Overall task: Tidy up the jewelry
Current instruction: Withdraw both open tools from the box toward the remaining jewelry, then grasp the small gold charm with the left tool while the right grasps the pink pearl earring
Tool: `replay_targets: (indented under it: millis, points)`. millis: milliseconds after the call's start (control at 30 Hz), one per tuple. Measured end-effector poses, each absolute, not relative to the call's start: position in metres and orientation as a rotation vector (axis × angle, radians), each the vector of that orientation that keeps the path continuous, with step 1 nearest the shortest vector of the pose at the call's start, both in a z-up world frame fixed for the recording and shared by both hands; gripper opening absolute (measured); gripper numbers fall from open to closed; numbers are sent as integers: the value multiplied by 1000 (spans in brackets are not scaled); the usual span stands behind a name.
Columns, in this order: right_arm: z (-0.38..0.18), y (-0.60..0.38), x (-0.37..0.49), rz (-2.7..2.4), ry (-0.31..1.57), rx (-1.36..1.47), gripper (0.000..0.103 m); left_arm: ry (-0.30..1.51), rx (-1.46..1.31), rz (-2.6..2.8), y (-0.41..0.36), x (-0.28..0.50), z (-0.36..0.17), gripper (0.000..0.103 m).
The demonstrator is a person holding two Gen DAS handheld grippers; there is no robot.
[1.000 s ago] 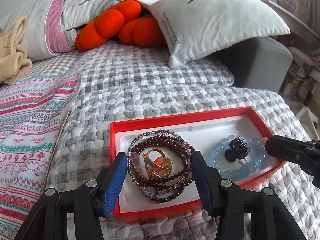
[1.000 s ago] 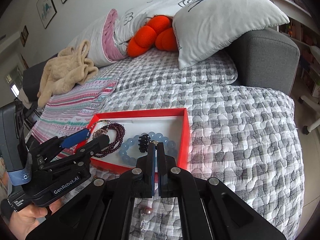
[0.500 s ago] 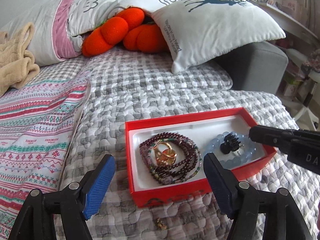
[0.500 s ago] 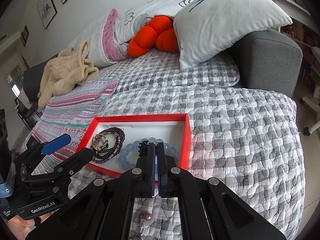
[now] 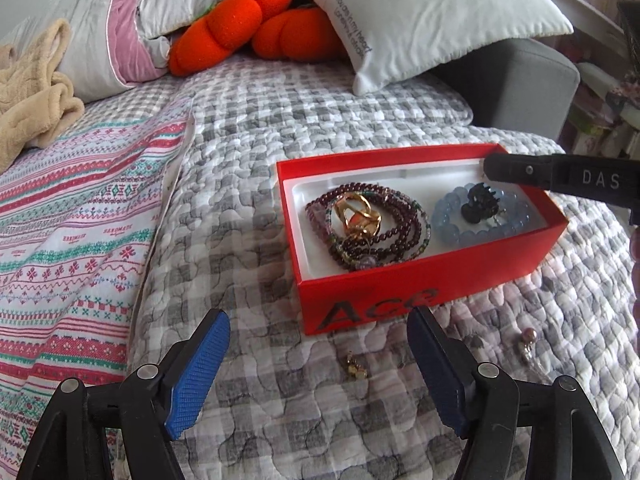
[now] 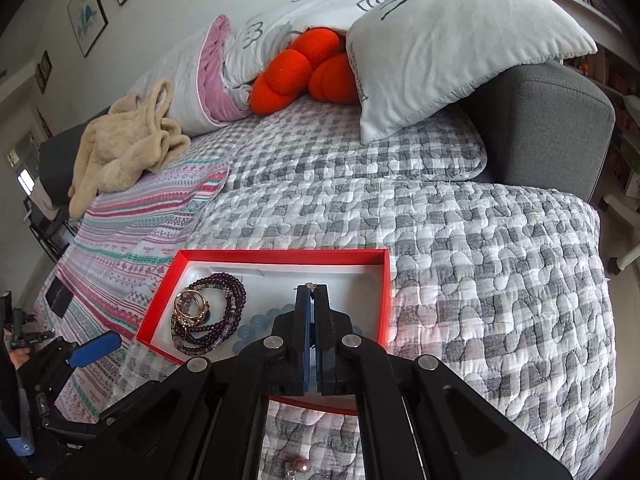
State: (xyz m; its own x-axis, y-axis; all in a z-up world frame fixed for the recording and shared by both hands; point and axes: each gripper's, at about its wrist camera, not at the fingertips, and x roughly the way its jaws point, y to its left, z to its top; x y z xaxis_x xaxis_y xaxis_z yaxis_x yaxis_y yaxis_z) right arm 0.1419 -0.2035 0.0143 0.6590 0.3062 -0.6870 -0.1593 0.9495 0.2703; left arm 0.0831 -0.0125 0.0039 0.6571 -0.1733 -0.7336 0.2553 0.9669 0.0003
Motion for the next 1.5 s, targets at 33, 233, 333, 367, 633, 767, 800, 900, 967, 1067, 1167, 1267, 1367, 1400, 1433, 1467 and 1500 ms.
replay_targets:
  millis: [33,233,333,367,633,767,800,900,967,1067,1167,1267,1367,1400,1433,1467,1500]
  points:
    - [14,-204,143,260,813,203,3,827,106,-243,-11,83,3,77]
    - [16,-210,144,279,827,250,6,878,39,-288,1,86,-1,76]
    - [22,-211,137,296,821,265,23,905,-11,-305,5,85,-1,76]
    - [23,-212,134,303,818,269,27,912,-24,-309,6,84,-1,76]
    - [30,-211,101,322,826,222,50,928,-60,-300,14,75,-4,76]
    - [25,-207,83,311,843,125,55,930,-54,-304,15,69,-6,76]
    - [23,-206,79,307,841,104,56,928,-44,-308,14,67,-6,76]
    - [15,-206,68,299,861,85,56,925,-3,-314,12,62,-11,75]
    - [9,-206,61,310,878,71,56,927,22,-324,11,60,-15,75]
    - [1,-204,51,318,887,16,56,923,78,-328,9,55,-20,74]
    - [-7,-206,41,319,895,-12,57,924,100,-332,11,52,-25,68]
    - [-15,-208,34,326,912,-28,57,915,99,-338,14,49,-27,59]
    - [-20,-207,27,337,921,-58,57,914,87,-363,14,49,-30,49]
    - [-22,-206,26,343,927,-66,58,916,79,-374,14,49,-30,48]
    - [-25,-205,25,349,934,-75,59,914,72,-386,13,49,-30,42]
    - [-27,-204,23,354,940,-84,60,910,68,-397,12,49,-29,36]
    - [-29,-203,22,358,944,-91,61,908,65,-403,10,49,-29,34]
